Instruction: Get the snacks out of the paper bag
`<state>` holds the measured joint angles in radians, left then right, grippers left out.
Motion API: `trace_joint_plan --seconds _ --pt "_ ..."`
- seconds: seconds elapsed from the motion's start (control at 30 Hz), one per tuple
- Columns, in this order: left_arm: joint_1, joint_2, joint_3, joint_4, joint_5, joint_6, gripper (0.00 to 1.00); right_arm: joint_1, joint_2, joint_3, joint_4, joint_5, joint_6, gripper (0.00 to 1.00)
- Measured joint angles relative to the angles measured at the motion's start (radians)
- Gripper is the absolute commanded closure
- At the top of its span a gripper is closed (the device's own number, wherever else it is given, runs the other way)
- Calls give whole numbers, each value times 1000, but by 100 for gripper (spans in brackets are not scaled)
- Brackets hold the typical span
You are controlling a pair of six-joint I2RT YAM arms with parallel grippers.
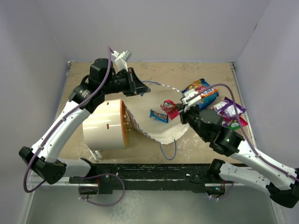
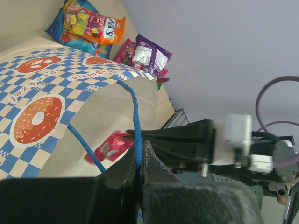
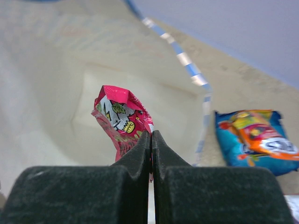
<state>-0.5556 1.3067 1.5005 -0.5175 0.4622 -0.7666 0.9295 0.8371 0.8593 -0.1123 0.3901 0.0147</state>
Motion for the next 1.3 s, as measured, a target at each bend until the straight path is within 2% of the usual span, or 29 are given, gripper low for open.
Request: trace_joint_plan --seconds 0.2,0.37,0.43,0.57,0.7,0.9,1.1,1.3 --pt "0 0 21 -41 -3 31 100 0 -74 53 56 165 -100 100" --pt "0 2 27 -56 6 58 100 -11 -31 93 191 350 -177 100" --pt "0 4 29 -56 19 72 100 -65 11 113 232 405 -173 100" --pt "0 11 31 -62 44 84 100 -278 124 177 196 426 -48 100" --pt "0 26 37 -75 75 98 100 -476 254 225 69 383 151 100" --pt "1 44 37 -75 113 98 100 -650 319 221 -117 314 410 100" --pt "2 45 37 -75 124 97 100 -843 310 188 -179 243 529 100" --pt "2 45 37 -76 128 97 100 -885 405 188 -244 219 615 100"
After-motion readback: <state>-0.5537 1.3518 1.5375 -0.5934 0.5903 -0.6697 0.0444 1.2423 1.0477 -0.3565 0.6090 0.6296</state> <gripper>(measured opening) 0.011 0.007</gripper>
